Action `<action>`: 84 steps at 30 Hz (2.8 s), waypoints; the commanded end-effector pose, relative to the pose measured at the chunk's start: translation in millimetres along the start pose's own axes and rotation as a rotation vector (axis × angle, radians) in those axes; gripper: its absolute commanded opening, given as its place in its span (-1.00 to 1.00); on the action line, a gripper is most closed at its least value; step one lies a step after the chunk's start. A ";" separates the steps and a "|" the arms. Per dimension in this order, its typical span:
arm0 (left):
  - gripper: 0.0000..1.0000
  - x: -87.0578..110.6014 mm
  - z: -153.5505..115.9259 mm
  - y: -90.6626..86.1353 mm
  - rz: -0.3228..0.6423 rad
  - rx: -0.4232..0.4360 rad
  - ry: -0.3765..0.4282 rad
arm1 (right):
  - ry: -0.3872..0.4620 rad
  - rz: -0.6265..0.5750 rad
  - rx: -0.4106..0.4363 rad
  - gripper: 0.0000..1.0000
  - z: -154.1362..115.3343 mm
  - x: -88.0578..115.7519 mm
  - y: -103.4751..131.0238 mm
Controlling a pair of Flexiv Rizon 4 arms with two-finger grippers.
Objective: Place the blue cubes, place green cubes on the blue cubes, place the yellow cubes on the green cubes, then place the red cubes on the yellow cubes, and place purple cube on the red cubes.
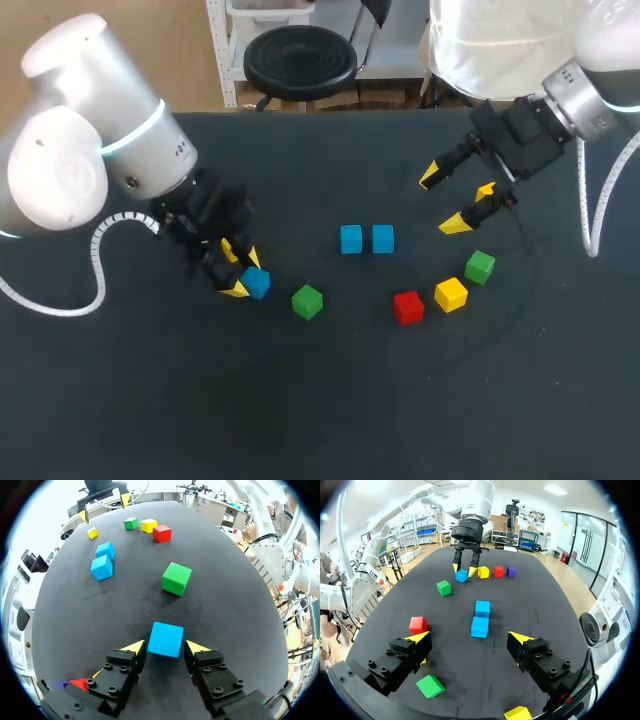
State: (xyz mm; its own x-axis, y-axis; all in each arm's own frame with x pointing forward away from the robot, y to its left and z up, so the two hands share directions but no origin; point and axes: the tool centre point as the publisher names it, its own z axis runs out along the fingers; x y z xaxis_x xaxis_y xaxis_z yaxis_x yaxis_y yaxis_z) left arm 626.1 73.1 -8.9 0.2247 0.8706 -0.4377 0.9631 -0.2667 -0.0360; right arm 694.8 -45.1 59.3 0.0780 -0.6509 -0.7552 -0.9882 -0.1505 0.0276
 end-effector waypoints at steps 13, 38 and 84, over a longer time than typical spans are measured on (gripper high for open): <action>-1.00 -8.4 -6.7 -5.9 -0.062 -0.047 -0.069 | 0.001 0.000 0.000 1.00 0.0 -0.2 -0.1; -1.00 -52.5 -26.7 -22.1 -0.226 -0.049 -0.269 | 0.001 0.000 0.000 1.00 0.0 -0.2 -0.1; -1.00 -88.6 -20.9 10.9 -0.182 -0.087 -0.062 | 0.001 0.000 0.000 1.00 0.0 -0.2 -0.1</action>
State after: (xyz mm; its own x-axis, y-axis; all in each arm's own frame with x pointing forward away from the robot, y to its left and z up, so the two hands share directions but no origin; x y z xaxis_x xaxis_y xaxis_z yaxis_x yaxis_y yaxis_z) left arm 616.9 1.5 49.3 0.0368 0.8747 -0.4833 0.9975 -0.0617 -0.0358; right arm 694.8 -45.1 59.3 0.0780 -0.6509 -0.7552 -0.9882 -0.1504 0.0276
